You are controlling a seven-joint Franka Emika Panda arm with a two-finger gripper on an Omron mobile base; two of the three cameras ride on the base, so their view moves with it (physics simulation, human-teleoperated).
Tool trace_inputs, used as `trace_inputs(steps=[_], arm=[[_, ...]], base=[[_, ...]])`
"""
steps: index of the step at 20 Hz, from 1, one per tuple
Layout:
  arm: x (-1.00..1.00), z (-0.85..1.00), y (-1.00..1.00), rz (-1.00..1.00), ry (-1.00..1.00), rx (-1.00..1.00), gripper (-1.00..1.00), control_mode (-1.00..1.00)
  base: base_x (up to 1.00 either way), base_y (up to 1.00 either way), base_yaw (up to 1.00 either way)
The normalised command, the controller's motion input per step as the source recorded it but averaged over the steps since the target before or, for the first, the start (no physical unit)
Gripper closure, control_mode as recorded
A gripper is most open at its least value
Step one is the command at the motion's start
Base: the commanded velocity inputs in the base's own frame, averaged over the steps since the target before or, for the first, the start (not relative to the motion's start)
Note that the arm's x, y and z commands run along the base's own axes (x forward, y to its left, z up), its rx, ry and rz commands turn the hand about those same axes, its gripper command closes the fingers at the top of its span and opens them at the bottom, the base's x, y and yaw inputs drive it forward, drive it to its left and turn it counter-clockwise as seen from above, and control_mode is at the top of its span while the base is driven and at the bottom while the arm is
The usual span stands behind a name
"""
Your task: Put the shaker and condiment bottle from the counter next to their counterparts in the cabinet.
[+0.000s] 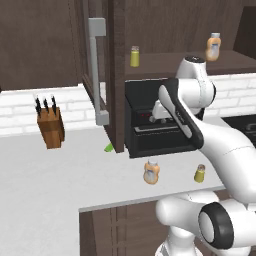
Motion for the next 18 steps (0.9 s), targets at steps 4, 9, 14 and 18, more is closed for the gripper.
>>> trace_inputs(steps=[4, 9, 14, 18], arm=[[-0.05, -0.10, -0.94, -0.03, -0.05, 0.03, -1.00, -1.00], [-0.07, -0.25, -1.00, 0.19, -0.17, 0.02, -1.00, -1.00], [-0.20, -0.37, -0.88, 0.73, -0.43, 0.05, -1.00, -1.00], [-0.12, -0.27, -0.81, 0.76, -0.36, 0.00, -1.00, -1.00]], base=[[0.00, 0.00, 0.00], [0.00, 0.00, 0.00], [0.00, 0.00, 0.00], [0.00, 0.00, 0.00]])
